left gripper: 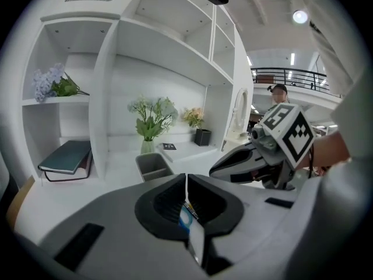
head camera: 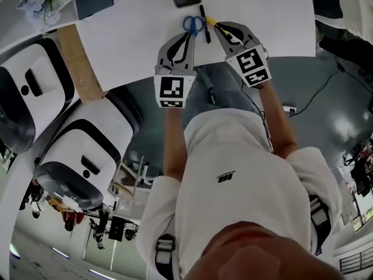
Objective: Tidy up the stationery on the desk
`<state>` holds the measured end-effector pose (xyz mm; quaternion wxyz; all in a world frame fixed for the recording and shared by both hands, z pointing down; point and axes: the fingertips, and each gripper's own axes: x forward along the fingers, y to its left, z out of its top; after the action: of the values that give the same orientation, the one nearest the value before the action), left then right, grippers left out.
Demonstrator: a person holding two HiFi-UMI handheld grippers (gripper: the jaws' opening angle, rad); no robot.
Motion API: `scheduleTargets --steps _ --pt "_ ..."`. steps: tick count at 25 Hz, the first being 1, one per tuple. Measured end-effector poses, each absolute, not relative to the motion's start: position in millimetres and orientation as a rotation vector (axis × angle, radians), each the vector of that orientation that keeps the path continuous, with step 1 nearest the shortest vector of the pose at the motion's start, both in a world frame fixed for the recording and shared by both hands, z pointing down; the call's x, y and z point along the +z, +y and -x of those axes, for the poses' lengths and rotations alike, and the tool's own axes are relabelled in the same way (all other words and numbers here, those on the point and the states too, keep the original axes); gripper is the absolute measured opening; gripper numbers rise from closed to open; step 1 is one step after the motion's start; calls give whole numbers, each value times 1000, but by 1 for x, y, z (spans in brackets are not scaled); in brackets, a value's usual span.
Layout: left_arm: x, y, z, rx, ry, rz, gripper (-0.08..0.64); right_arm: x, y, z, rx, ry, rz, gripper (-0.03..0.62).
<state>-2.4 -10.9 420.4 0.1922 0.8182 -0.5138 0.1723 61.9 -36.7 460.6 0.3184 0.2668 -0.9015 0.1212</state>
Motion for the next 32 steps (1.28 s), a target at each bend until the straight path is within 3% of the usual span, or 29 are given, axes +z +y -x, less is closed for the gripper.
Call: scheduleTargets --steps 17,26,32 --pt "472 -31 -10 511 -1237 -2335 0 527 -55 -54 351 -2229 -671 5" --pt "481 -33 -9 516 -1187 -2346 0 557 -50 -50 374 -2138 -600 61" --pt "484 -36 -3 521 -1183 -2342 0 571 -51 -53 367 -2097 -598 66"
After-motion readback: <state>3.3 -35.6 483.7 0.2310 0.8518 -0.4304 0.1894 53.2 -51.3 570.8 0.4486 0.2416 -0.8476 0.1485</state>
